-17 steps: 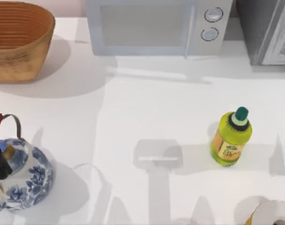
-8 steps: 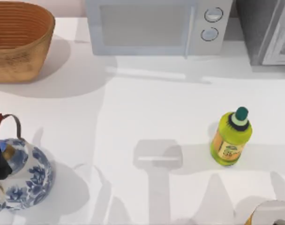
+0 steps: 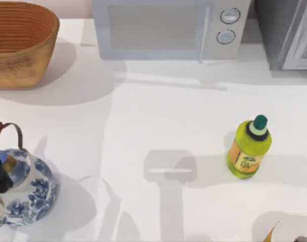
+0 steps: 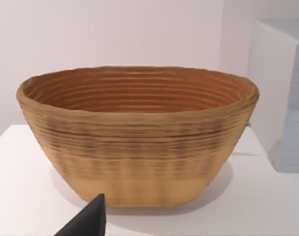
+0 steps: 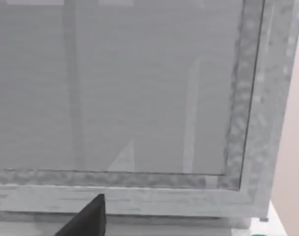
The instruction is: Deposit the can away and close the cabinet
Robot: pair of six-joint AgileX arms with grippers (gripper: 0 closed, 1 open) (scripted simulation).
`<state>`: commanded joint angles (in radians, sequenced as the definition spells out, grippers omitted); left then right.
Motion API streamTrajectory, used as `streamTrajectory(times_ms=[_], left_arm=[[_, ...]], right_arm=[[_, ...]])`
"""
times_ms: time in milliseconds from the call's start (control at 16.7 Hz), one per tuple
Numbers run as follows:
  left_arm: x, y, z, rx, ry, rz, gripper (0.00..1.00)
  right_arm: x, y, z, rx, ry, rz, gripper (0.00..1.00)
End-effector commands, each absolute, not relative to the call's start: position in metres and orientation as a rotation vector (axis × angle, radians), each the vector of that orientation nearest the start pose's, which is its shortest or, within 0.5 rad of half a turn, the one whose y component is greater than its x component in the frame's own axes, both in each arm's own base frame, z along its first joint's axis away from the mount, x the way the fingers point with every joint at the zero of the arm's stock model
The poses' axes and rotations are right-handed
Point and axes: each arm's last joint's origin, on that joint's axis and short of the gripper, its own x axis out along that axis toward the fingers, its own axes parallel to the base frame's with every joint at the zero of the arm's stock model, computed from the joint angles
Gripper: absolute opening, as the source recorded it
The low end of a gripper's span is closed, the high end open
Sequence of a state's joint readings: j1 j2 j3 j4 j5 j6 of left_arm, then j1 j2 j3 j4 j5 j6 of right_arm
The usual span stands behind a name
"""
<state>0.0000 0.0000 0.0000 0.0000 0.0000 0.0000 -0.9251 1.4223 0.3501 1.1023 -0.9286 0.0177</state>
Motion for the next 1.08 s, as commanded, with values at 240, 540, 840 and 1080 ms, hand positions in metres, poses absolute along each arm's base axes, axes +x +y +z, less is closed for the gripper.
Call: streamTrajectory(times_ms=[240, 540, 840, 1080], left_arm=[[0.106, -0.001, 0.160, 0.000, 0.000, 0.000, 1.00], [0.106, -0.001, 0.160, 0.000, 0.000, 0.000, 1.00], [0.106, -0.001, 0.160, 0.000, 0.000, 0.000, 1.00], [0.106, -0.001, 0.160, 0.000, 0.000, 0.000, 1.00]], right_arm=[[0.155, -0.200, 0.160, -0.002, 0.004, 0.005, 1.00], [0.154, -0.200, 0.159, 0.003, 0.007, 0.006, 1.00], [0.164, -0.217, 0.178, -0.015, 0.000, 0.021, 1.00], [0.183, -0.251, 0.230, -0.017, 0.000, 0.041, 1.00]])
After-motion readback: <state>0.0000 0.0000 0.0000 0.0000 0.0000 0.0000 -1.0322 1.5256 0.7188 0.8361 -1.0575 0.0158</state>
